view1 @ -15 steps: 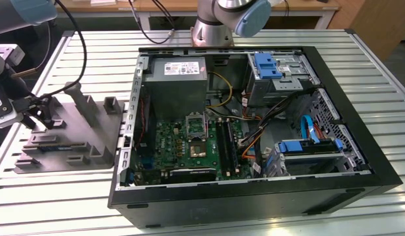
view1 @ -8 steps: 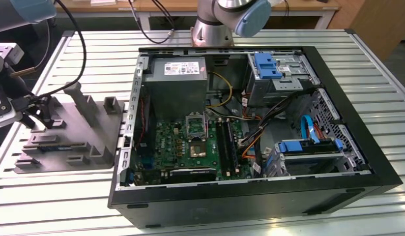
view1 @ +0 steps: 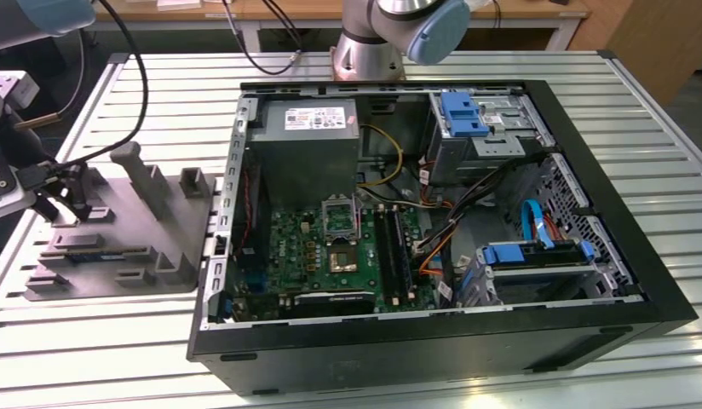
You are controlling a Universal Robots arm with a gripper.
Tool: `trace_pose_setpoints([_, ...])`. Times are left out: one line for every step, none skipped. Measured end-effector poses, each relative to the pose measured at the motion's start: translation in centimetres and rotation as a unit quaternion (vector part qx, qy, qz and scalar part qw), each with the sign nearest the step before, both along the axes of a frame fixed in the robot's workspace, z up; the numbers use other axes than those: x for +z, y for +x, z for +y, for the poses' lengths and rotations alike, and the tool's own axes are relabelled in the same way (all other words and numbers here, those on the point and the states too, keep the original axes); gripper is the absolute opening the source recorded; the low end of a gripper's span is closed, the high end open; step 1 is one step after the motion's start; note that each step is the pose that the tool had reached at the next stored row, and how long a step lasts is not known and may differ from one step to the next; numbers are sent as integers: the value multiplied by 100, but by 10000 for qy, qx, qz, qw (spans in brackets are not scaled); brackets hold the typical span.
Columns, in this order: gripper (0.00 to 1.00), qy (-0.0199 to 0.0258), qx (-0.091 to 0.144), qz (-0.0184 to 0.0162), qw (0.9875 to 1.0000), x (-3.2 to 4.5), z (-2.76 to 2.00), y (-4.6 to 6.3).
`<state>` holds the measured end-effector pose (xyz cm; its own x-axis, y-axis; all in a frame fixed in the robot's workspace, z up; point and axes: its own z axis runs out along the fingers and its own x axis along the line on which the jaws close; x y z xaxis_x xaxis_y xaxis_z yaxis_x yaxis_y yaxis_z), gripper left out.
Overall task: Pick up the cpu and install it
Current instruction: 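Pick up the cpu and move it towards the insertion slot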
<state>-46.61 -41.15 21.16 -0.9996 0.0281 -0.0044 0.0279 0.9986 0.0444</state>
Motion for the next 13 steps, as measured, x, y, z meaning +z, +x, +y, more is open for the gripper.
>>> trace_pose_setpoints([47,0,0,0,10000,2,0,0])
trace_pose_setpoints([47,0,0,0,10000,5,0,0])
trace_pose_setpoints([47,-1,0,1,10000,9,0,0])
trace_pose_setpoints([47,-1,0,1,10000,14,0,0])
trace_pose_setpoints([47,-1,0,1,10000,21,0,0])
trace_pose_setpoints([47,-1,0,1,10000,28,0,0])
trace_pose_setpoints([47,0,0,1,10000,36,0,0])
trace_pose_setpoints([47,0,0,1,10000,44,0,0])
trace_pose_setpoints([47,0,0,0,10000,48,0,0])
trace_pose_setpoints([47,0,0,-1,10000,52,0,0])
trace_pose_setpoints([47,0,0,1,10000,59,0,0])
trace_pose_setpoints([47,0,0,1,10000,68,0,0])
trace_pose_setpoints([47,0,0,1,10000,73,0,0])
